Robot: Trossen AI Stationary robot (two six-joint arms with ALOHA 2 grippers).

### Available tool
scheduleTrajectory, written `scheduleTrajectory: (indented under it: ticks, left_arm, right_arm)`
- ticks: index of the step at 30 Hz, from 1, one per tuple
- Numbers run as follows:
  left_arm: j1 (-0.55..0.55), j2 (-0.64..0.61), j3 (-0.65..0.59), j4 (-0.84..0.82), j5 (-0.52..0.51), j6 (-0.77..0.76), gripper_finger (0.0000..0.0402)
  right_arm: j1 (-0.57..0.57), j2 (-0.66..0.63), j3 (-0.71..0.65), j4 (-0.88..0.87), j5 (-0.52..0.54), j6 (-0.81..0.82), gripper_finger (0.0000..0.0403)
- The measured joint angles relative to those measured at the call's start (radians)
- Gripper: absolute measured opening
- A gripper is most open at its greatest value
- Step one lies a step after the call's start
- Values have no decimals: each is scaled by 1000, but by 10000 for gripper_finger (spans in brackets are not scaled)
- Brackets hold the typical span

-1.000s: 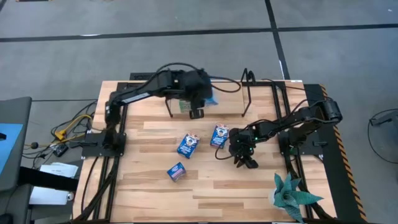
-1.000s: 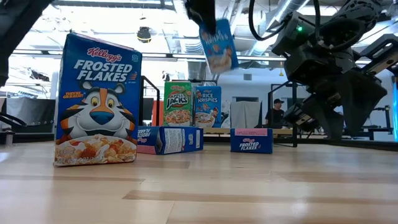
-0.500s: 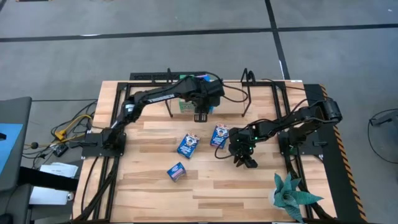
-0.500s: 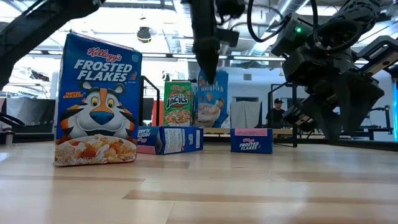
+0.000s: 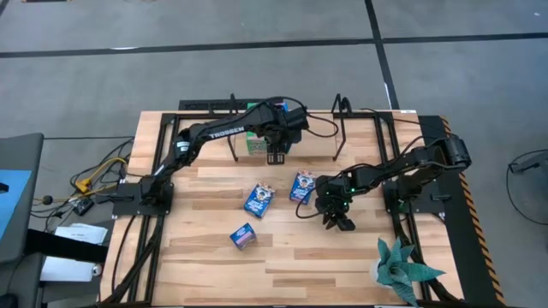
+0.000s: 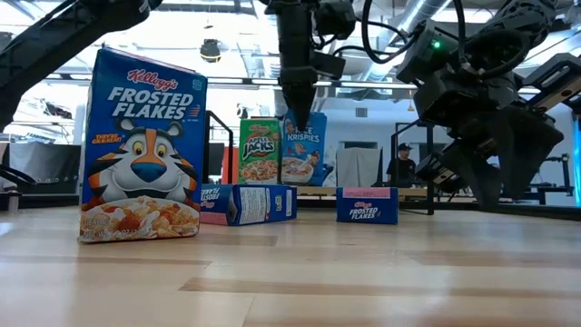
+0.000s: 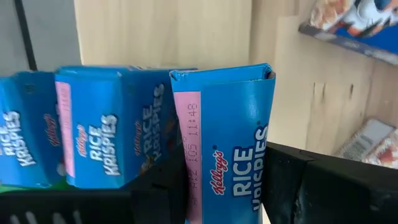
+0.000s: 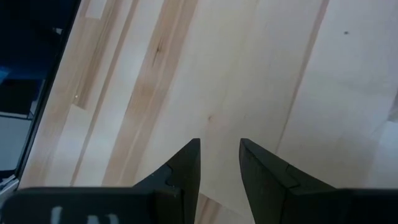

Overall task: Stack cereal on shelf
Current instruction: Put the light blue cereal box on the shelf aligned with the other light blue cereal box

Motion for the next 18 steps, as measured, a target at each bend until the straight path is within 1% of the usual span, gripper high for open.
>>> scheduleTrajectory:
  ticks: [4,13,18]
  left_arm:
    - [0,0,0,29,0,-11,135]
    - [0,0,0,18,22,-11,135]
    - [0,0,0,17,12,-10,135]
  right_arm:
    - [0,0,0,0,0,-1,136]
    - [0,0,0,-3,0,-3,136]
    - [1,0,0,-4,0,-2,136]
